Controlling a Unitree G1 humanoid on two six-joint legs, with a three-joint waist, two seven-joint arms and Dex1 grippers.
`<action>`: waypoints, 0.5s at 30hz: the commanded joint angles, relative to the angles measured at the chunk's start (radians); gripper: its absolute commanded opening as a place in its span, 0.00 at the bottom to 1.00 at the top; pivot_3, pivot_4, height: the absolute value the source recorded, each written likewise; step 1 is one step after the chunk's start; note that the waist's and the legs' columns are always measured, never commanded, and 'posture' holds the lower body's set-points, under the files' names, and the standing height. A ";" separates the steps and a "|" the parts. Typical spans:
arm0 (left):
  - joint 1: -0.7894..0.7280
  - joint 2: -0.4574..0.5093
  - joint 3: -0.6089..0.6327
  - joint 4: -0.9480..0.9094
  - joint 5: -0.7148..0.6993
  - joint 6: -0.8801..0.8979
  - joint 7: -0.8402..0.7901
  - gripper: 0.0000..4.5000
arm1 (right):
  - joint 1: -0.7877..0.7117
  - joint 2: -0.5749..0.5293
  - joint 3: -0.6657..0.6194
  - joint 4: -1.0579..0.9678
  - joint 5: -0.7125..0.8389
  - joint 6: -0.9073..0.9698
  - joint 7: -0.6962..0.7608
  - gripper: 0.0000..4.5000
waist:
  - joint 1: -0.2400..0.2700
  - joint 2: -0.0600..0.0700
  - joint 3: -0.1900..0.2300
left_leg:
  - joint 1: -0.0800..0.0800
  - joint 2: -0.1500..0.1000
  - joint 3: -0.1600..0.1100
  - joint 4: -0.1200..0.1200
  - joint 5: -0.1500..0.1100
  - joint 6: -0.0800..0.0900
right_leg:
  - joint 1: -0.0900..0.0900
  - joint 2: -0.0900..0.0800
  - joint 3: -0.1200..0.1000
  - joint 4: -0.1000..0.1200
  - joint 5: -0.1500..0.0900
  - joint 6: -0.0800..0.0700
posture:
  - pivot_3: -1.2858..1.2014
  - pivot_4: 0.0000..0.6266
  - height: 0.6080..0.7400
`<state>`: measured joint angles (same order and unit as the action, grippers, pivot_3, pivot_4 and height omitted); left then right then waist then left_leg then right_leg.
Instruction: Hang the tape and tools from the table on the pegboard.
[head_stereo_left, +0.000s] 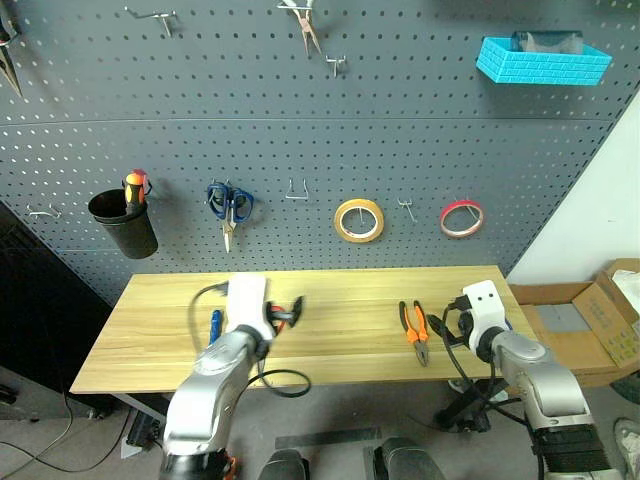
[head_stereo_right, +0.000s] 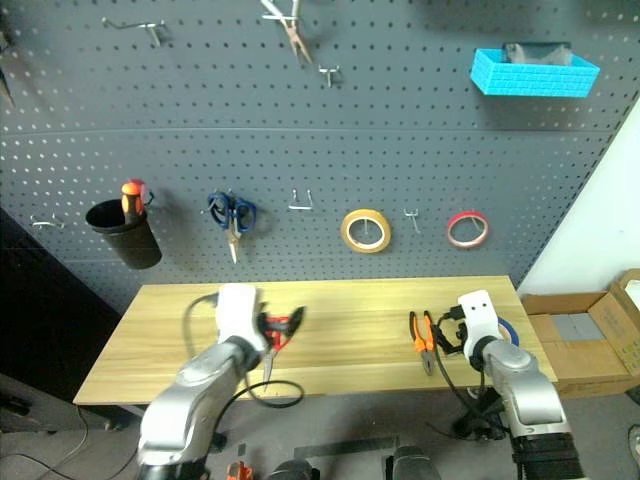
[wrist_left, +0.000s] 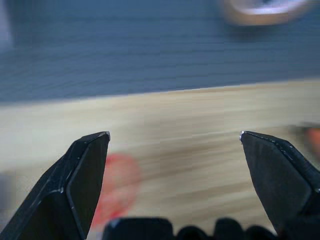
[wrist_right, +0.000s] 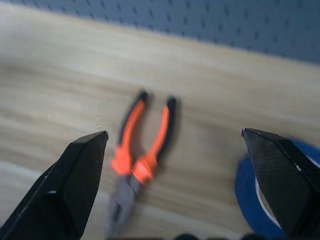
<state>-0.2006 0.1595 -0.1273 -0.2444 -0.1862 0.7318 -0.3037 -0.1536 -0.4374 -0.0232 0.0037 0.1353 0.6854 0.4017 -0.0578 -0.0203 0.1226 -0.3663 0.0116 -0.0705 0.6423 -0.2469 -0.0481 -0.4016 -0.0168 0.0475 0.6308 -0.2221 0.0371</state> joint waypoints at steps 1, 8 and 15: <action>-0.132 -0.008 -0.164 0.138 0.015 -0.084 -0.163 1.00 | -0.062 -0.065 0.023 0.113 -0.023 0.026 0.057 0.99 | -0.006 -0.001 0.013 | -0.001 0.000 0.001 0.000 0.000 0.000 | 0.000 0.000 0.000 0.000 0.000 0.001 | 0.48 0.26 1.00; -0.312 -0.024 -0.367 0.407 0.091 -0.285 -0.387 1.00 | -0.166 -0.105 0.012 0.284 -0.038 -0.003 0.084 0.99 | -0.052 0.002 0.068 | -0.008 0.000 0.002 -0.001 -0.004 0.007 | -0.004 0.002 0.005 0.001 0.002 0.007 | 0.44 0.38 1.00; -0.396 -0.064 -0.358 0.571 0.129 -0.398 -0.424 1.00 | -0.247 -0.117 0.016 0.407 -0.047 -0.065 0.105 0.99 | -0.059 0.003 0.104 | -0.014 -0.001 0.008 0.002 -0.006 0.011 | -0.012 0.002 0.014 0.001 0.004 0.013 | 0.44 0.42 1.00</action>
<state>-0.5778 0.1157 -0.4943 0.3214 -0.0663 0.3753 -0.7138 -0.3754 -0.5389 0.0010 0.3932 0.0978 0.6539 0.4935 -0.1165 -0.0173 0.2270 -0.3799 0.0100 -0.0612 0.6443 -0.2534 -0.0367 -0.4140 -0.0149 0.0636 0.6322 -0.2185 0.0513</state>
